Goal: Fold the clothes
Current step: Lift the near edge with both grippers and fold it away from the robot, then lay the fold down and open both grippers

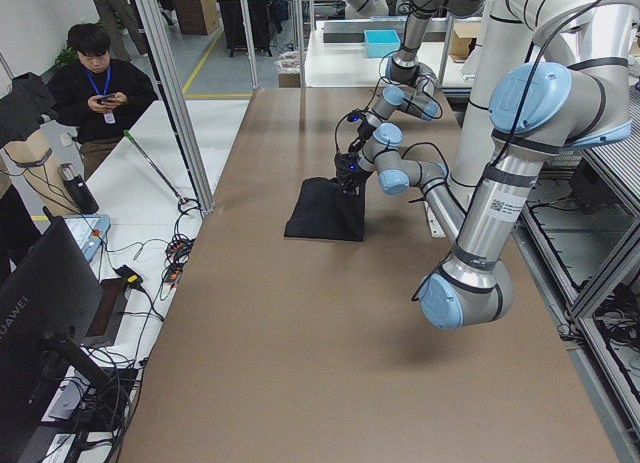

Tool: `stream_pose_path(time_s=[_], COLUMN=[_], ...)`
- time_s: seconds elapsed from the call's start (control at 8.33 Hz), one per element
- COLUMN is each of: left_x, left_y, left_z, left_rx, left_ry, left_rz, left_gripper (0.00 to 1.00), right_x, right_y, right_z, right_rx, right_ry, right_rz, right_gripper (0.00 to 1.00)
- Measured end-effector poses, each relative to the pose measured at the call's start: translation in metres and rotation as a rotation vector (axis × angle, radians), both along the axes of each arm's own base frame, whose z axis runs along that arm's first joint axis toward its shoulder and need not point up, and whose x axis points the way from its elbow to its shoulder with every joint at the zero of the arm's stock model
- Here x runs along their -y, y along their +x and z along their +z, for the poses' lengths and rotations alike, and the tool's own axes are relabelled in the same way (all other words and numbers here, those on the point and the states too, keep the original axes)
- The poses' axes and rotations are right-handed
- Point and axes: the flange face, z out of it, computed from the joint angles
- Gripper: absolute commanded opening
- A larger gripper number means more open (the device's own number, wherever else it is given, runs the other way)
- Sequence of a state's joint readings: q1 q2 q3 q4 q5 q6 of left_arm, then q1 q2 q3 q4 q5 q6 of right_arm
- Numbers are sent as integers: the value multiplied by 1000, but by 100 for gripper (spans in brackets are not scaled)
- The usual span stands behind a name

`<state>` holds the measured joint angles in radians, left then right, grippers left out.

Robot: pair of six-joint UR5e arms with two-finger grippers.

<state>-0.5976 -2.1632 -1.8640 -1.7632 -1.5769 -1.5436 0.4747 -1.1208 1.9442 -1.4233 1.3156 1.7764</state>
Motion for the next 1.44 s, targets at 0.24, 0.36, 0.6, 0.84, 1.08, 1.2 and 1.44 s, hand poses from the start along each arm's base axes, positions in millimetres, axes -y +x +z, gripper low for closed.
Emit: stream_pose_path(time_s=[0.24, 0.36, 0.6, 0.84, 1.08, 1.2, 1.44], left_x=[48, 69, 109, 137, 152, 159, 165], left_y=[29, 42, 72, 94, 91, 78, 51], left_z=[5, 8, 19, 35, 38, 31, 23], left_rx=[83, 121, 199, 213, 185, 154, 95], left_ry=[-2, -7, -18, 19, 54, 56, 44], left_rz=[-9, -12, -5, 8, 3, 12, 53], left_gripper=[0, 0, 99, 100, 100, 100, 100], right_x=[28, 38, 63, 84, 107, 119, 127], right_y=[-23, -32, -47, -54, -39, -26, -11], right_z=[5, 13, 43, 72, 69, 59, 39], right_rx=[-35, -43, -87, -120, -85, -43, 24], right_ry=[-12, -12, 23, 49, 30, 8, -14], right_rz=[15, 20, 4, -6, -23, -48, -71], right_gripper=[0, 0, 78, 93, 92, 92, 88])
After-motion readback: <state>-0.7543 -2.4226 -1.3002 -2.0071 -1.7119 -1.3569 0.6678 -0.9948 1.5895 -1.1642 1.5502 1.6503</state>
